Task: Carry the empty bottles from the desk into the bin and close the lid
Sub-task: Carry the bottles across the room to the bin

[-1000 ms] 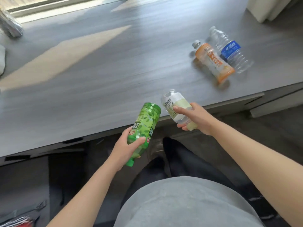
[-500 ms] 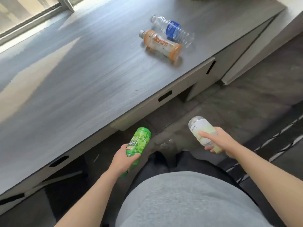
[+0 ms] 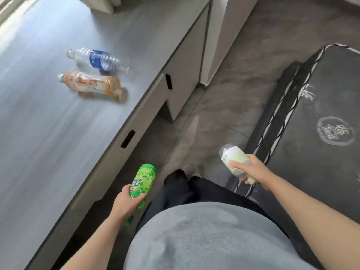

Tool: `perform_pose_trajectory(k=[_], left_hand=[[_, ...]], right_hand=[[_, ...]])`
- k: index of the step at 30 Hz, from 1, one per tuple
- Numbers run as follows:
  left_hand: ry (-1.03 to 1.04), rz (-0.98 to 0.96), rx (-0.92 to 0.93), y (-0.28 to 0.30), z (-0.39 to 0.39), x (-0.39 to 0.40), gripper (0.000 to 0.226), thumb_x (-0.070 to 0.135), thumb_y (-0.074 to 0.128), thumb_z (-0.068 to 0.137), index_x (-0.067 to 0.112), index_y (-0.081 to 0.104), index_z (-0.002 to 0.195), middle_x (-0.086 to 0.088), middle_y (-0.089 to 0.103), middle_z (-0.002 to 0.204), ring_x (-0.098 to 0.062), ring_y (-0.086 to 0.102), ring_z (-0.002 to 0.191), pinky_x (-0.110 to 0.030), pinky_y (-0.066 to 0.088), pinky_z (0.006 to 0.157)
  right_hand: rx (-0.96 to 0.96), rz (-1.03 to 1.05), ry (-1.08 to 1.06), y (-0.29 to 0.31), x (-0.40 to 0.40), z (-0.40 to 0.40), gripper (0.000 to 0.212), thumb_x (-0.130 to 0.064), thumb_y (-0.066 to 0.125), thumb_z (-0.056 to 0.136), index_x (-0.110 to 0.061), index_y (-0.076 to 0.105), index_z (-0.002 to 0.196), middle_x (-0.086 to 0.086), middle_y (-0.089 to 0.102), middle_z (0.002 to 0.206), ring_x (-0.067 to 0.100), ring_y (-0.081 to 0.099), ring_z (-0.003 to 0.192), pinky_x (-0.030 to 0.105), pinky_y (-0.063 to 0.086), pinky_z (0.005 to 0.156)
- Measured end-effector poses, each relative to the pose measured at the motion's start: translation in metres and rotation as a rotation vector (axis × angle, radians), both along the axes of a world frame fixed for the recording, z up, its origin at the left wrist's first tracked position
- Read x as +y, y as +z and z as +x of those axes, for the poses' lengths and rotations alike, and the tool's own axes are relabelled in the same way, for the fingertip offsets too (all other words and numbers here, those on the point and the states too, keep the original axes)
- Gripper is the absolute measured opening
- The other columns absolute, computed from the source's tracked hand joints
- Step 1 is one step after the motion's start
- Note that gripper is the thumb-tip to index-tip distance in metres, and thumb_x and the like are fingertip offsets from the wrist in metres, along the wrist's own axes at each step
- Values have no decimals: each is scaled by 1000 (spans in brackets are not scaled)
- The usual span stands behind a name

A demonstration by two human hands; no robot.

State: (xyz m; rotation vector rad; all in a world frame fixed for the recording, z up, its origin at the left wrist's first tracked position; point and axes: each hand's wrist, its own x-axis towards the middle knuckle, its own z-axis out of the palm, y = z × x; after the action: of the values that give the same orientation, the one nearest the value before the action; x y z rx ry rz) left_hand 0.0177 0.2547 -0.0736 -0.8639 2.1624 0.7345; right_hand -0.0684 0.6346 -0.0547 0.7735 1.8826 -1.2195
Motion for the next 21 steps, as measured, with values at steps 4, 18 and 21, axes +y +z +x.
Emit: perform_pose_trajectory(k=[4, 18, 21], left_hand=[[-86, -7, -39, -2, -37, -6, 68, 38, 68, 78, 13, 39, 134, -15, 61, 118, -32, 57, 105, -35, 46, 86], [-550, 47, 29, -3, -270, 115, 72, 39, 68, 76, 15, 36, 136, -16, 58, 121, -33, 58, 106, -34, 47, 89], [-574, 40, 60, -4, -312, 154, 73, 40, 68, 76, 16, 36, 136, -16, 58, 122, -33, 58, 106, -36, 48, 91]], right_hand=[[-29, 41, -165, -4, 13, -2, 54, -37, 74, 75, -20, 39, 112, 10, 62, 96, 22, 56, 55, 26, 43, 44], [-155, 253, -632, -27, 88, 25, 70, -32, 77, 74, -4, 42, 128, 19, 61, 114, 33, 63, 87, 35, 50, 66], [-142, 274, -662, -32, 120, 3, 69, -34, 78, 73, -1, 45, 125, 20, 63, 110, 34, 65, 88, 41, 54, 70]])
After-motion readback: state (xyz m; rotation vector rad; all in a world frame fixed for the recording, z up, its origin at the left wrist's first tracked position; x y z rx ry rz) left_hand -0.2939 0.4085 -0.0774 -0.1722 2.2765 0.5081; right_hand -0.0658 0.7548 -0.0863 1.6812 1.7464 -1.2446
